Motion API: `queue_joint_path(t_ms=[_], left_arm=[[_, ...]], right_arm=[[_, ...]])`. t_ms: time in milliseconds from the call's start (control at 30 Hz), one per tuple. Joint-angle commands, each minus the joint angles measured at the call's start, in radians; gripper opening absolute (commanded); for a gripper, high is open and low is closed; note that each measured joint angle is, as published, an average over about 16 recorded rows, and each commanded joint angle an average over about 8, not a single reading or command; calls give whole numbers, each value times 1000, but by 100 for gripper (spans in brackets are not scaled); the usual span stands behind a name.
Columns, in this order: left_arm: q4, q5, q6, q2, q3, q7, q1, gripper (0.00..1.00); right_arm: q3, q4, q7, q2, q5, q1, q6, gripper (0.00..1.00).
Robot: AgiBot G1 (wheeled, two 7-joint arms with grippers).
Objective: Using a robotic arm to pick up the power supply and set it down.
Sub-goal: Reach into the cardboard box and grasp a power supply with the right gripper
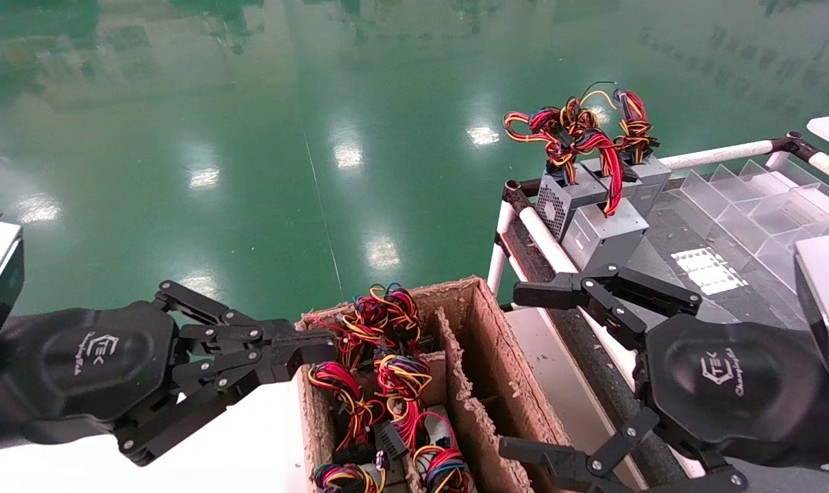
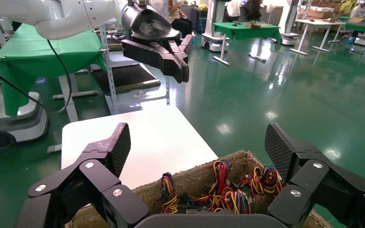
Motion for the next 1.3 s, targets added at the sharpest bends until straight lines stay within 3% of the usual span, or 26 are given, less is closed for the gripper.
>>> queue_joint_path(t_ms=[33,300,667,1000,1267,1300], left_arm=[[0,0,0,0,0,0,0,2],[0,0,0,0,0,0,0,100],[0,0,0,0,0,0,0,100],[0,0,0,0,0,0,0,100],[0,0,0,0,0,0,0,100],[0,0,0,0,0,0,0,100]], right_arm=[[0,0,0,0,0,0,0,100],[0,0,0,0,0,0,0,100],[-8,6,-5,-1,-35,-3,26,100],[-128,39,104,-37,-268,47,94,100],[-242,18,170,-129,-472,105,120,0],[-250,13,171,-140,-485,106,124,0]])
